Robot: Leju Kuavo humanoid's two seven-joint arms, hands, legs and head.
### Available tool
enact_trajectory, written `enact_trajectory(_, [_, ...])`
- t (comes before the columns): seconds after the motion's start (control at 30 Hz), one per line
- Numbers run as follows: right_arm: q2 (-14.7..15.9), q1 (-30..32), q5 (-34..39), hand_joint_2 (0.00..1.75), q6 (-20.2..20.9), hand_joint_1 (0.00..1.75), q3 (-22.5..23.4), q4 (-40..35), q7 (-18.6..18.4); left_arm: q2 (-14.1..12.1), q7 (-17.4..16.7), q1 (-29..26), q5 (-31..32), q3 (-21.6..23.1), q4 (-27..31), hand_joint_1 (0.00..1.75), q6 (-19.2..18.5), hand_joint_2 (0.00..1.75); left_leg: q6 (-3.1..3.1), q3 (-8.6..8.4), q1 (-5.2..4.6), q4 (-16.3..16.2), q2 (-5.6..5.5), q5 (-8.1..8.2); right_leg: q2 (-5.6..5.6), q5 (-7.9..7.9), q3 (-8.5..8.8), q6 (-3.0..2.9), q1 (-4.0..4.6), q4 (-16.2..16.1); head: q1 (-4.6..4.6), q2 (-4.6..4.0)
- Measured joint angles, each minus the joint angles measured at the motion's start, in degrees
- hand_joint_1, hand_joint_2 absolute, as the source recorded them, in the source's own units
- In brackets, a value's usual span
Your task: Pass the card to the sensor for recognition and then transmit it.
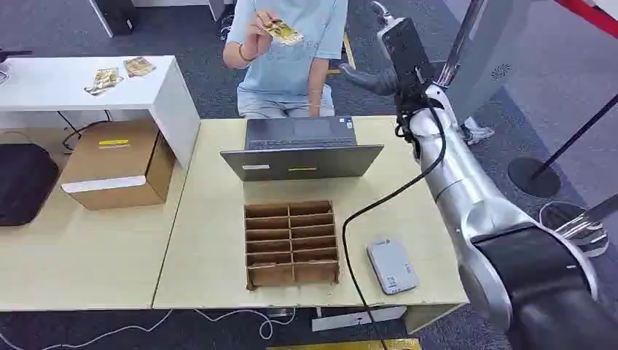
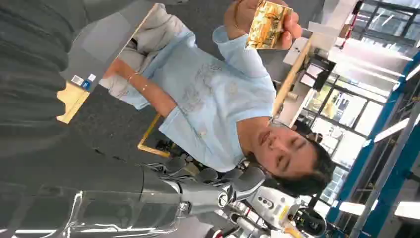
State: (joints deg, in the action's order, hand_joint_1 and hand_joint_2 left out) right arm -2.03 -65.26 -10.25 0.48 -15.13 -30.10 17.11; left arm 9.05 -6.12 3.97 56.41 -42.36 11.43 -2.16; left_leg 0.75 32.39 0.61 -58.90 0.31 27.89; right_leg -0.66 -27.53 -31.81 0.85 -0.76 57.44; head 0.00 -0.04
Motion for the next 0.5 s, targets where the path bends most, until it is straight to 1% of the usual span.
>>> enact_trajectory(0.13, [0.2, 0.0, 0.5, 1.75, -0.1, 0.0, -0.4, -0.2, 0.0, 0.0, 0.0, 0.0, -0.3, 0.0, 0.0, 0.0, 0.2, 0.0, 0.0, 0.0, 0.0, 0.0, 0.0, 0.0, 0.0, 0.0, 0.0, 0.0, 0.0, 0.0, -0.02, -0.02])
enact_trajectory(0.27, [0.2, -0.3, -1.3, 1.75, -2.0, 0.0, -1.4, -0.2, -0.1, 0.0, 0.2, 0.0, -0.6, -0.2, 0.0, 0.0, 0.9, 0.0, 0.0, 0.02, 0.0, 0.0, 0.0, 0.0, 0.0, 0.0, 0.01, 0.0, 0.0, 0.0, -0.02, -0.02])
enact_trajectory(0.37, [0.2, -0.6, -8.7, 1.75, -8.2, 0.0, -4.3, -0.2, -0.7, 0.1, 0.3, 0.1, -0.6, -0.2, 0.0, 0.0, 1.2, 0.0, 0.0, 0.02, 0.0, 0.0, 0.0, 0.0, 0.0, 0.0, 0.01, 0.0, 0.0, 0.0, -0.02, -0.02])
enact_trajectory(0.43, [0.1, -0.6, -15.0, 1.75, -12.9, 0.0, -7.1, -0.1, -1.2, 0.1, 0.7, 0.2, -0.4, -0.2, 0.0, 0.0, 1.2, 0.0, 0.0, 0.02, 0.0, 0.0, 0.0, 0.0, 0.0, 0.0, 0.01, 0.0, 0.0, 0.0, 0.0, -0.02])
enact_trajectory(0.5, [-0.1, -0.5, -19.4, 1.75, -16.3, 0.0, -10.4, -0.2, -2.0, 0.1, 1.0, 0.3, -0.1, -0.2, 0.0, 0.0, 1.1, 0.0, 0.0, 0.01, 0.0, 0.0, 0.01, 0.0, 0.01, 0.0, 0.0, 0.0, 0.0, 0.0, -0.02, -0.02])
